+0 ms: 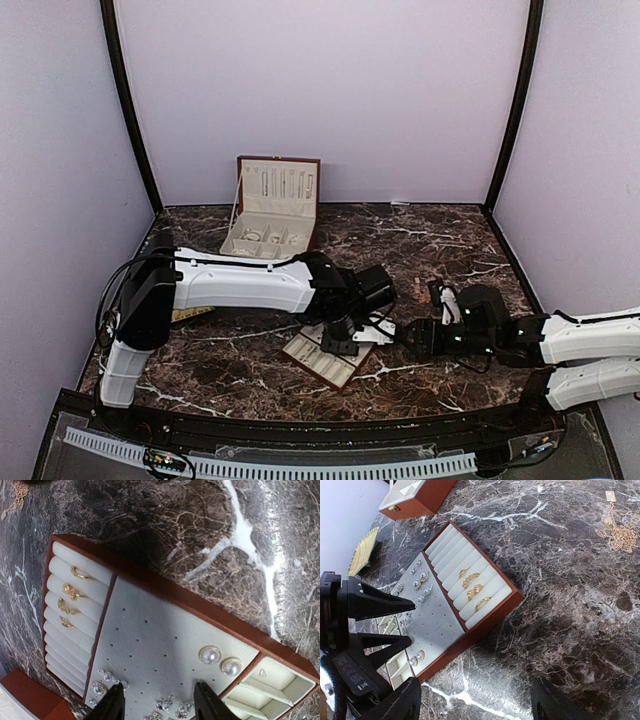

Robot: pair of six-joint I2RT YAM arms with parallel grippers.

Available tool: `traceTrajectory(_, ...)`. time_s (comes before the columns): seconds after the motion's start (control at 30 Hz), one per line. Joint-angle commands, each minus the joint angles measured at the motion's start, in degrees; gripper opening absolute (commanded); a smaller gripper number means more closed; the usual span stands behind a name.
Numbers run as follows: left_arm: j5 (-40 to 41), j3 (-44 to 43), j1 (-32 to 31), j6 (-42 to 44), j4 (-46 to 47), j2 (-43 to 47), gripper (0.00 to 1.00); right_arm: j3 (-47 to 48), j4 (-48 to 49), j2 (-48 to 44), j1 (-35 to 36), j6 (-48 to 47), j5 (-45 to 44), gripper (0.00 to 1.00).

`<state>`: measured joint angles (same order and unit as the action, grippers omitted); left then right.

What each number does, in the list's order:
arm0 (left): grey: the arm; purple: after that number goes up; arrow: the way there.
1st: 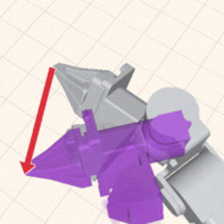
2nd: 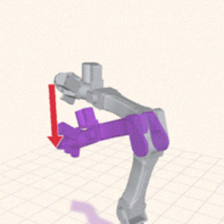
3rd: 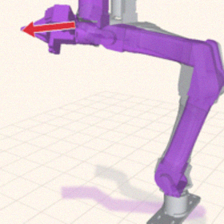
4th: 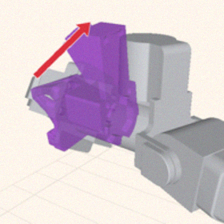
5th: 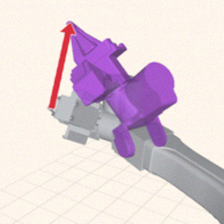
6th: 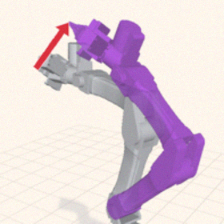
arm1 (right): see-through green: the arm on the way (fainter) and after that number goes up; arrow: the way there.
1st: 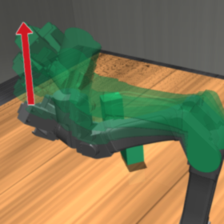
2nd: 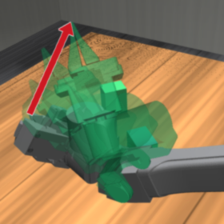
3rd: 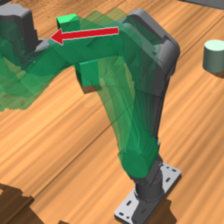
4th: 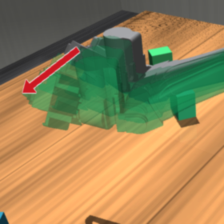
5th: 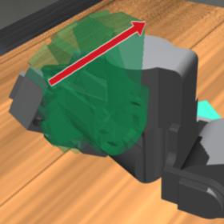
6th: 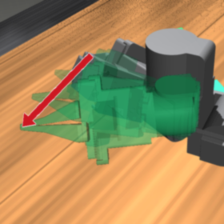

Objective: Organize the mixed jewelry
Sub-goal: Insert the earring into the earring holder, then adjust the earring on the earring holder.

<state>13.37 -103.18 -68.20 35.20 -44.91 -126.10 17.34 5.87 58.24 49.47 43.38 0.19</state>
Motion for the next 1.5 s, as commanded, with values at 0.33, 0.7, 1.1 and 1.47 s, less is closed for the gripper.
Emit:
traceTrajectory(0.33,-11.70,3.10,5.43,-8.58,5.18,9.72,0.53,4.91,-1.05,0.44,-0.17,-1.82,-0.67,0.75)
traceTrajectory(0.7,-19.21,19.30,14.11,-21.08,21.76,24.01,0.54,11.46,-0.33,7.43,2.62,-4.82,0.61,0.59)
traceTrajectory(1.1,-22.82,34.57,26.75,-30.10,32.35,36.83,0.55,25.73,-4.46,26.39,10.37,-6.61,-3.33,0.27)
traceTrajectory(1.47,-19.06,43.87,28.39,-29.20,38.15,41.21,0.55,34.55,-9.10,37.11,11.34,-6.44,-3.65,0.07)
